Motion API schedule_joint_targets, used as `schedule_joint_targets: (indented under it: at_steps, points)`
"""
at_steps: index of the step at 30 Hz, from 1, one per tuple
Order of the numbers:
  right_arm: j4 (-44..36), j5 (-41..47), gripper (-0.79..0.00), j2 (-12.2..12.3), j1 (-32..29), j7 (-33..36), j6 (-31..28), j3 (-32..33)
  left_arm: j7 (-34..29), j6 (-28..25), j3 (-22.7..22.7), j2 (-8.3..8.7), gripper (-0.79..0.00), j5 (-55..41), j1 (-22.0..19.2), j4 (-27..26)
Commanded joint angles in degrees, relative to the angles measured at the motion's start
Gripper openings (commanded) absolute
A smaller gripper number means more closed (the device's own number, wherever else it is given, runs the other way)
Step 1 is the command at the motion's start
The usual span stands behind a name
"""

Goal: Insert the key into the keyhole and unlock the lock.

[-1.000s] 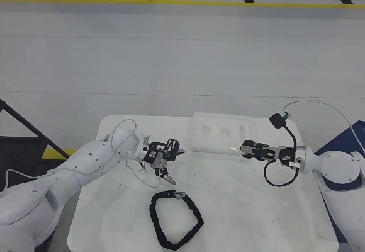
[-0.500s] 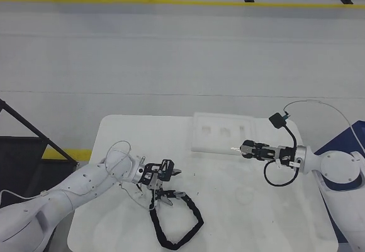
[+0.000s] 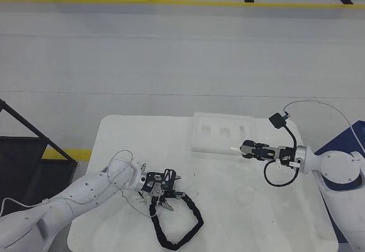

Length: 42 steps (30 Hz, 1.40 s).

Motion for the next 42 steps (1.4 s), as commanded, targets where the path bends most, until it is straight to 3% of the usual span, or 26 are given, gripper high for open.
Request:
schedule_joint_targets:
  at_steps: [1,5,6,10,11,15,18,23,29,37,42]
  points:
    - [0.00,0.00,-0.785,0.00,0.00,0.00,0.00,0.00,0.27,0.09,-0.19,-0.05,0.000,0.92,0.20,-0.10]
    - [0.00,0.00,-0.785,0.00,0.00,0.00,0.00,0.00,0.37,0.37,-0.51,-0.22,0.000,2.59,0.59,-0.39]
    - [0.00,0.00,-0.785,0.00,0.00,0.00,0.00,0.00,0.30,0.40,-0.61,-0.28,-0.031,2.83,0.70,-0.35]
    - [0.00,0.00,-0.785,0.00,0.00,0.00,0.00,0.00,0.04,0.62,-1.13,-0.59,-0.219,3.30,1.07,0.01]
    - [0.00,0.00,-0.785,0.00,0.00,0.00,0.00,0.00,-0.11,0.85,-1.29,-0.67,-0.329,3.30,1.20,0.10]
    - [0.00,0.00,-0.785,0.00,0.00,0.00,0.00,0.00,-1.52,0.92,-1.69,-1.15,-0.502,3.21,1.70,0.49]
    - [0.00,0.00,-0.785,0.00,0.00,0.00,0.00,0.00,-2.55,1.25,-2.20,-1.57,-0.785,2.46,2.01,0.85]
    - [0.00,0.00,-0.785,0.00,0.00,0.00,0.00,0.00,-2.51,2.86,-3.33,-1.60,-0.785,3.39,2.37,0.49]
    - [0.00,0.00,-0.785,0.00,0.00,0.00,0.00,0.00,-0.07,4.13,-5.35,-0.39,-0.785,5.26,3.38,-2.20]
    - [0.00,0.00,-0.785,0.00,0.00,0.00,0.00,0.00,5.25,3.54,-10.34,3.16,-0.785,6.39,5.69,-9.61]
    - [0.00,0.00,-0.785,0.00,0.00,0.00,0.00,0.00,3.77,2.29,-14.27,5.49,-0.785,6.85,7.08,-16.15]
